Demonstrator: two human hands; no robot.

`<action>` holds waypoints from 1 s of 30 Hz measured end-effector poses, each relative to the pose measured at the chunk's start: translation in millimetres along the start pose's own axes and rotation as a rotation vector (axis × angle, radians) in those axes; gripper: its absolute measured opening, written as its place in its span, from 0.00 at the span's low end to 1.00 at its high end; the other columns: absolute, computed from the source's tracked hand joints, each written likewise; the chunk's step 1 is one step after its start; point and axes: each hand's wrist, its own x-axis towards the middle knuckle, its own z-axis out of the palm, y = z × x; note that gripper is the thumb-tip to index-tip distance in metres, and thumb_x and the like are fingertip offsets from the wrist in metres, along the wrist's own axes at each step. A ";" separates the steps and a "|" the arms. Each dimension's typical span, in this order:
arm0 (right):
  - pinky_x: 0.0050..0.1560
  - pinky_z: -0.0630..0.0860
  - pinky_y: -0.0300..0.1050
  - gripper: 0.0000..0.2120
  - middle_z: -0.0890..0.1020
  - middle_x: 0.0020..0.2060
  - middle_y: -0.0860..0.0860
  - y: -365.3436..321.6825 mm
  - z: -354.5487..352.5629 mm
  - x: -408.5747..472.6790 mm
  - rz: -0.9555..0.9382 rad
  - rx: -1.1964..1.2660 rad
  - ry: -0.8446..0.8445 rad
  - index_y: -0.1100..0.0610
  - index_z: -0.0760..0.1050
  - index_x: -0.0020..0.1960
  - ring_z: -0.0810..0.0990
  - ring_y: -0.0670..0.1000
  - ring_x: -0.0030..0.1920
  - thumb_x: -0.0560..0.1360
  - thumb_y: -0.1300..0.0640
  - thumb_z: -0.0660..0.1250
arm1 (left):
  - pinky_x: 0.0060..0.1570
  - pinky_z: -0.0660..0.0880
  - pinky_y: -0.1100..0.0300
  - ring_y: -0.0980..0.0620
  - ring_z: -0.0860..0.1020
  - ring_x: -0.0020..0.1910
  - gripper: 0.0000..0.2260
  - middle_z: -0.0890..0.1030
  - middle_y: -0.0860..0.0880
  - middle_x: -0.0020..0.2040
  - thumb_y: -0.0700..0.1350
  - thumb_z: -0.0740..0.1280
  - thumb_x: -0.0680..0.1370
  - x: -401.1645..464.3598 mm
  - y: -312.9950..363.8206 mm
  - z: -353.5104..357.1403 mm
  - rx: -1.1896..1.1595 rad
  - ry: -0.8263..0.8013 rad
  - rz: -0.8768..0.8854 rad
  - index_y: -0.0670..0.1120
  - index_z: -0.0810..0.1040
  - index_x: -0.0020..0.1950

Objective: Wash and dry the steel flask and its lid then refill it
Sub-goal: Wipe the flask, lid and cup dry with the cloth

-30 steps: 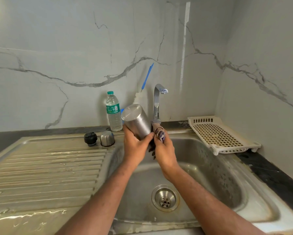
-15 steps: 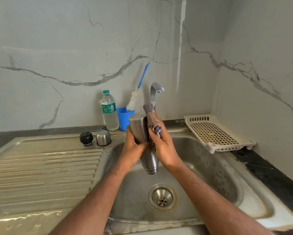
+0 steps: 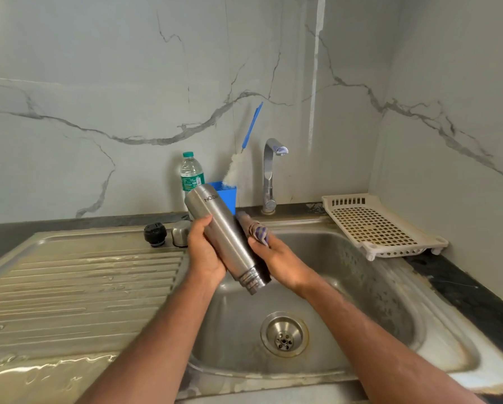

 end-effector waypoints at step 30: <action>0.32 0.75 0.47 0.09 0.86 0.43 0.64 -5.9 7.9 -6.9 0.177 0.500 0.380 0.58 0.73 0.62 0.85 0.63 0.38 0.86 0.56 0.59 | 0.47 0.82 0.39 0.50 0.82 0.60 0.31 0.79 0.47 0.63 0.37 0.77 0.73 -43.2 44.6 24.6 0.361 -0.004 0.310 0.51 0.68 0.71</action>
